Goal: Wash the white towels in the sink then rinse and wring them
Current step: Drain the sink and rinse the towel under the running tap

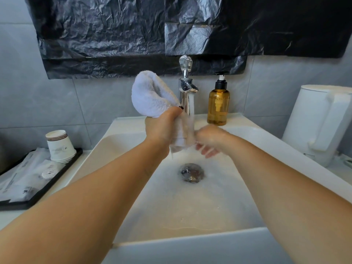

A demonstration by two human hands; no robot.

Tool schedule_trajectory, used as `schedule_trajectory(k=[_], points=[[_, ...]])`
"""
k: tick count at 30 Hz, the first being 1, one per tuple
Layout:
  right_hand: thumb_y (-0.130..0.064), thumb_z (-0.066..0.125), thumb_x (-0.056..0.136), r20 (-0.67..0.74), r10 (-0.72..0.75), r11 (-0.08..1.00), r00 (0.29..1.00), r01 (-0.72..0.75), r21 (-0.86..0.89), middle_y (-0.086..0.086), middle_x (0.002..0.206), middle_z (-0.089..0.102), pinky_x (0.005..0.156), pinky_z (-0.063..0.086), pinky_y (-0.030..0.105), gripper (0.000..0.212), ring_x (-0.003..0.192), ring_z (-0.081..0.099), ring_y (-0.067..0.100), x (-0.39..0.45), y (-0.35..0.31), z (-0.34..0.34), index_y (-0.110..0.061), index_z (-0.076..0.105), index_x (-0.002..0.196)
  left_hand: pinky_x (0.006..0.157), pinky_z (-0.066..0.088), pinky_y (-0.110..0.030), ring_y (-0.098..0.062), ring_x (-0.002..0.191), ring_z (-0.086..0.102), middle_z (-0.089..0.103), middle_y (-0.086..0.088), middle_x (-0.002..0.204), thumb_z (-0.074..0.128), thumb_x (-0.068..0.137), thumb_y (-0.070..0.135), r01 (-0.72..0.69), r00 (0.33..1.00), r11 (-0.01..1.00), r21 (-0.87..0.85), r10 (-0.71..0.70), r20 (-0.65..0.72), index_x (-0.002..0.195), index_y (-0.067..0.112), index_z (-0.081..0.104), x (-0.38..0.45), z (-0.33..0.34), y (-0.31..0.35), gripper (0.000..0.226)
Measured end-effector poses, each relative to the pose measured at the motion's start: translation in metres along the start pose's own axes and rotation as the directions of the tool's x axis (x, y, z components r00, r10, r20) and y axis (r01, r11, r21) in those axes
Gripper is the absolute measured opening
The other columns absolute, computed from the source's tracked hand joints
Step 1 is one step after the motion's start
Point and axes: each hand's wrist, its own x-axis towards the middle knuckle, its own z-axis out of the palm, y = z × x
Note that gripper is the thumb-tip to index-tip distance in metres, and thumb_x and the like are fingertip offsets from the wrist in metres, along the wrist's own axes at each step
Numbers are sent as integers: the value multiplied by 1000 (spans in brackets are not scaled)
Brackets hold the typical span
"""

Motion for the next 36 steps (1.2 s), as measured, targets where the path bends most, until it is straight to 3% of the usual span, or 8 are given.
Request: schedule_trajectory(k=[6,17,21,23,27,31,34,36], points=[[-54,87,52,211,56,832,976,72,-550,2,100,68,77,58,35,71,88,67,21,-4,5,31,-17,65,108,86,57,-39,-23,93,67,66,-4,101,78,77,26,85,996,996,-23,-86,-36,97,21,50,4,-2,-3,36],[-50,84,58,189,-102,731,977,203,-652,-2,90,62,63,49,27,43,88,61,21,-3,-5,30,-20,64,82,88,57,-42,-25,88,69,67,-5,101,78,73,27,170,978,978,-124,-183,-100,120,15,48,11,-9,-2,58],[-15,69,84,-187,-216,950,958,162,-266,-1,75,60,67,54,29,5,84,64,22,-6,-14,-1,-10,70,87,88,57,-42,-24,87,68,66,-4,100,77,75,27,179,975,976,-126,-193,-111,118,15,48,15,-9,-3,53],[-3,63,86,-420,-132,980,898,183,84,2,85,67,77,58,33,17,85,66,20,-7,-17,-9,-12,74,96,90,56,-43,-25,89,67,65,-4,100,76,75,26,191,974,975,-114,-203,-98,117,15,47,16,-9,-5,53],[-7,54,90,-789,-218,879,575,466,97,-1,112,64,81,47,27,29,93,58,13,-17,-41,-26,-19,65,114,90,57,-46,-30,92,71,71,-11,101,77,73,24,271,962,962,-33,-270,24,117,8,54,12,-8,-13,52],[-19,52,95,-620,-579,781,529,579,-236,0,144,47,101,32,21,46,130,46,16,-17,-87,-49,-17,50,140,71,60,-37,-30,85,72,73,-14,101,75,78,21,334,934,943,3,-331,138,117,8,56,5,0,-19,45],[-31,51,97,-446,-623,782,642,523,-339,1,155,35,110,27,28,56,141,33,19,-8,-102,-55,-18,37,149,77,59,-37,-29,92,72,74,-12,101,75,79,23,315,926,948,43,-317,205,116,9,60,3,4,-20,42],[-32,53,96,-461,-653,757,601,534,-376,4,148,44,107,33,30,50,135,42,21,-5,-102,-57,-16,46,143,79,59,-36,-27,92,72,74,-11,99,75,79,24,300,923,952,64,-307,234,114,9,63,3,4,-20,40]])
